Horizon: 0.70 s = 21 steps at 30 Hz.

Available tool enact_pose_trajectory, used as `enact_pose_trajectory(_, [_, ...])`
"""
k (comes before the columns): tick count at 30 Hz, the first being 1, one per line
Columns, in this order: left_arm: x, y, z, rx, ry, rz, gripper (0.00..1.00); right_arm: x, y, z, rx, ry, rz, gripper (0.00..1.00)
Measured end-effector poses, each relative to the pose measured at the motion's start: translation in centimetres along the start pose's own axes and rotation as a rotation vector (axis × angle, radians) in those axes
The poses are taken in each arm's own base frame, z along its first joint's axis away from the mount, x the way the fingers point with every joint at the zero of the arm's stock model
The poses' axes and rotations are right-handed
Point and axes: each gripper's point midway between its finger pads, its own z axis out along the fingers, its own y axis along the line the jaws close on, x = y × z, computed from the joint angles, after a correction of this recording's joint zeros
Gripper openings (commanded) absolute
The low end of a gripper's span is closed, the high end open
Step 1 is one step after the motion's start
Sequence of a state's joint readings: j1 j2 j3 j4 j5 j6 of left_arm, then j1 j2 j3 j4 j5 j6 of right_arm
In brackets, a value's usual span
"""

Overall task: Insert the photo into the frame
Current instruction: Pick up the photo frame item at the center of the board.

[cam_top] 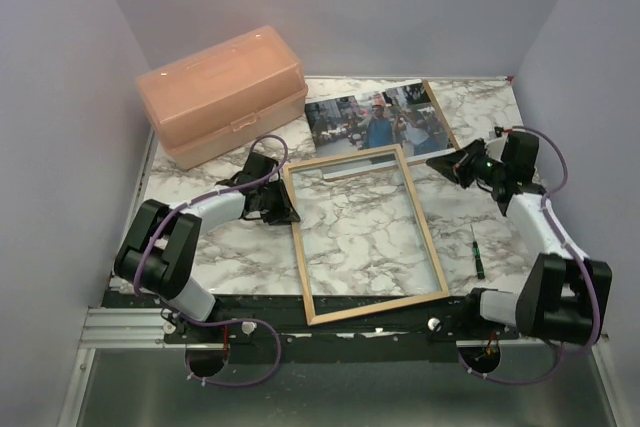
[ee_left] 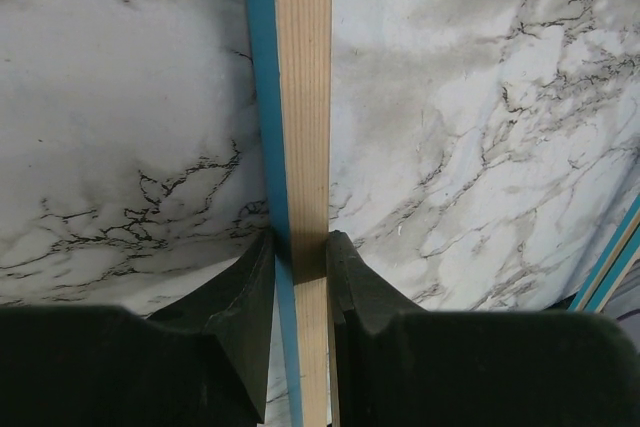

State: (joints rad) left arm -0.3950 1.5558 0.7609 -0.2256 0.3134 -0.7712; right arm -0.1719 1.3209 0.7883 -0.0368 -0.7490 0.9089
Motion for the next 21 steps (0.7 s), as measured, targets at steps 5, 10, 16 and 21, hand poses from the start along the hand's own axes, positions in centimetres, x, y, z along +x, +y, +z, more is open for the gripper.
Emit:
enact_pose_trajectory(5, [0.0, 0.0, 0.0, -0.008, -0.007, -0.018, 0.05, 4.1, -0.5, -3.6, 0.010, -0.032, 0.015, 0.01])
enact_pose_trajectory(10, [-0.1, -0.1, -0.3, -0.022, -0.021, -0.021, 0.50, 7.6, -2.3, -5.8, 0.031, -0.052, 0.039, 0.02])
enact_pose_trajectory(16, [-0.7, -1.4, -2.0, 0.014, -0.068, -0.024, 0.75, 10.1, -4.9, -6.3, 0.078, -0.030, 0.118, 0.02])
enact_pose_trajectory(21, [-1.2, -2.5, -4.0, 0.045, -0.116, -0.010, 0.80, 10.2, -4.7, -6.5, 0.071, -0.040, 0.141, 0.02])
